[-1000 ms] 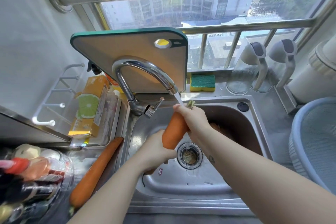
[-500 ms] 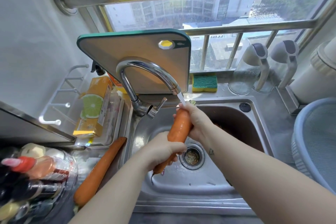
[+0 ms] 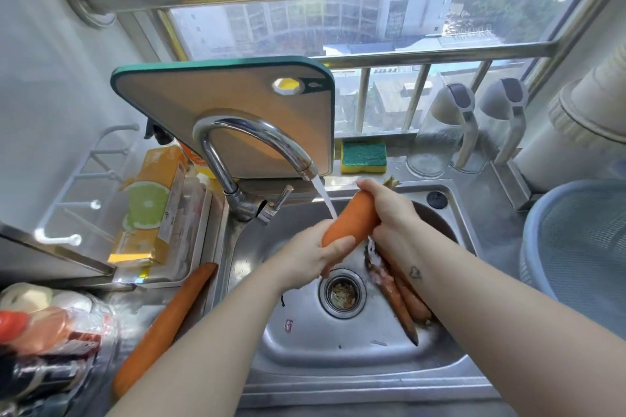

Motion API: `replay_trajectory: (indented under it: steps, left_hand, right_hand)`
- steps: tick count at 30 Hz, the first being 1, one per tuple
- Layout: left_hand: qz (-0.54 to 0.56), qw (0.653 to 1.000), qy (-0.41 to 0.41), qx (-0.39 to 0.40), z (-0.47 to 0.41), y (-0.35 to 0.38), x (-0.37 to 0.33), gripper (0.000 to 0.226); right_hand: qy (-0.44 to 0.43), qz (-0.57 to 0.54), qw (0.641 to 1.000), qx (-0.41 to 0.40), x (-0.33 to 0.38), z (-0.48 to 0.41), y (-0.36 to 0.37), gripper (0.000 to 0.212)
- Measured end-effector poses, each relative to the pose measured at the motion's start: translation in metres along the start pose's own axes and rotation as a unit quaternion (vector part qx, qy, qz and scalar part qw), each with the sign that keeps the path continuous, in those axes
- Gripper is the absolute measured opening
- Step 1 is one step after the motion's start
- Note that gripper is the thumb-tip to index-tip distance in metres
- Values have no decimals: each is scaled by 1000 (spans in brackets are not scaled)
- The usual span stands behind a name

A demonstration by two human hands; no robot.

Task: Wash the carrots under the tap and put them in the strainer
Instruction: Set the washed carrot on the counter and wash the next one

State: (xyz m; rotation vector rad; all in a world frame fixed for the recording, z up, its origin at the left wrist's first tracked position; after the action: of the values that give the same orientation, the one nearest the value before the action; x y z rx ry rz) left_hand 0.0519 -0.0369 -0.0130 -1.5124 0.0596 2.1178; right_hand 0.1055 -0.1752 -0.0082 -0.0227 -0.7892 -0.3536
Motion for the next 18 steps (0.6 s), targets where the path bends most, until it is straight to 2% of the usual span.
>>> replay_trajectory:
  steps: [2, 4, 7, 8, 9, 10, 11, 12, 13, 15, 16, 18]
  left_hand:
    - [39, 998, -10, 56, -5, -3, -6, 20]
    - [132, 984, -60, 101, -6, -7, -8, 25]
    - [324, 925, -141, 140, -5, -16, -2, 34]
    - [357, 912, -148, 139, -5, -17, -1, 34]
    - [359, 913, -147, 130, -6, -17, -1, 34]
    - [323, 930, -135, 113, -7, -15, -2, 33]
    - [242, 960, -109, 90, -8, -14, -5, 30]
    - [128, 987, -76, 65, -10, -12, -8, 30]
    - [3, 998, -44, 36, -12, -10, -10, 35]
    - [-203, 977, -15, -58, -14, -7, -7, 43]
    - [-263, 958, -15, -116, -12, -7, -5, 43]
    - [-284, 938, -7, -199, -9, -10, -2, 39]
  right_hand:
    - [13, -9, 1000, 6, 1, -6, -4, 36]
    - [18, -23, 999, 15, 2, -9, -5, 34]
    - [11, -65, 997, 27, 3, -14, -4, 29]
    - [6, -68, 997, 23, 3, -15, -3, 28]
    - [0, -62, 998, 9, 3, -16, -3, 26]
    - [-7, -55, 998, -14, 3, -16, -3, 24]
    - [-11, -52, 998, -40, 2, -17, -4, 21]
    - [-14, -55, 996, -65, 2, -17, -5, 18]
    - [-21, -57, 994, -87, 3, -16, -5, 18]
    - [-59, -48, 990, -115, 7, -15, 0, 18]
    - [-81, -37, 989, -120, 9, -13, 5, 18]
    - [-105, -20, 987, -122, 14, -10, 15, 17]
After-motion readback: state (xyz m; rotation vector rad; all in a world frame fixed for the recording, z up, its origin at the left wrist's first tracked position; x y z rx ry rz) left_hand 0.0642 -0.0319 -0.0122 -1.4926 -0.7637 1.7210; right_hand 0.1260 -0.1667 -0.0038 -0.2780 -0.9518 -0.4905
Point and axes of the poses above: each hand's wrist, its own z-axis away from the middle knuckle, its own y-axis out of the palm, x = y × z, the point moved 3 cm from there along -z, towards the middle knuckle, and after that the axes turned 6 degrees about z, right-handed, at the moved point
